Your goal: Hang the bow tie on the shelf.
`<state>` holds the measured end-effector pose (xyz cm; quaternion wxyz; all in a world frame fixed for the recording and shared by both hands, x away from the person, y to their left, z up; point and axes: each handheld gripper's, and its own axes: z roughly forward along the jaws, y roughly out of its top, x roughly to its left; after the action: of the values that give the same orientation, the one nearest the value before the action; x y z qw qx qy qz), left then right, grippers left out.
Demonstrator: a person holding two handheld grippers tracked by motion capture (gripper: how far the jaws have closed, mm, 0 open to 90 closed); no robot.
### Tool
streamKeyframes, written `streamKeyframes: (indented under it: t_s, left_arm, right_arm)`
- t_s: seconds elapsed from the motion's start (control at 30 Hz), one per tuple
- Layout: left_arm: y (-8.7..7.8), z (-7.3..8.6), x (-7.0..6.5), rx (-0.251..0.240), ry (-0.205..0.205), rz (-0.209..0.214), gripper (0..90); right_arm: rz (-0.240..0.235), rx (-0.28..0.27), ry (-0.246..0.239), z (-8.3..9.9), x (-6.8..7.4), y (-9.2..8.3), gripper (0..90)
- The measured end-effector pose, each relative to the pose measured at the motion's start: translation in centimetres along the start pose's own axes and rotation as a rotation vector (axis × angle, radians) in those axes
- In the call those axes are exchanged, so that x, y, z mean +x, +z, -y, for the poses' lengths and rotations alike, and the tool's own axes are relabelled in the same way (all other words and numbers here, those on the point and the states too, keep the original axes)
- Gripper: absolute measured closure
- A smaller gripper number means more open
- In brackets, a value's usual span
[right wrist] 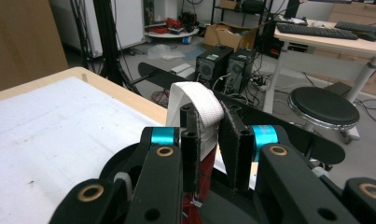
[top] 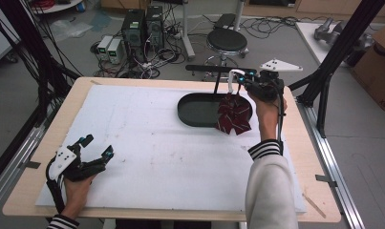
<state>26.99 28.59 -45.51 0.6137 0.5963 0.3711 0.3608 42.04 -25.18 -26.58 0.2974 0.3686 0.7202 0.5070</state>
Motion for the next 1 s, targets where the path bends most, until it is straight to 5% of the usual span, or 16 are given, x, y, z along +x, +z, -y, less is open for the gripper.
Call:
streamKeyframes:
  t_s: [0.6,1.0]
  left_arm:
    - [0.0,0.0,0.0,0.002,0.0,-0.001,14.5]
    - [0.0,0.0,0.0,0.0,0.001,-0.001,14.4]
  right_arm:
    - [0.048,-0.002,-0.039,-2.8,-1.7,2.1,78.7]
    - [0.076,0.048,-0.036,-1.7,-1.8,5.5,78.6]
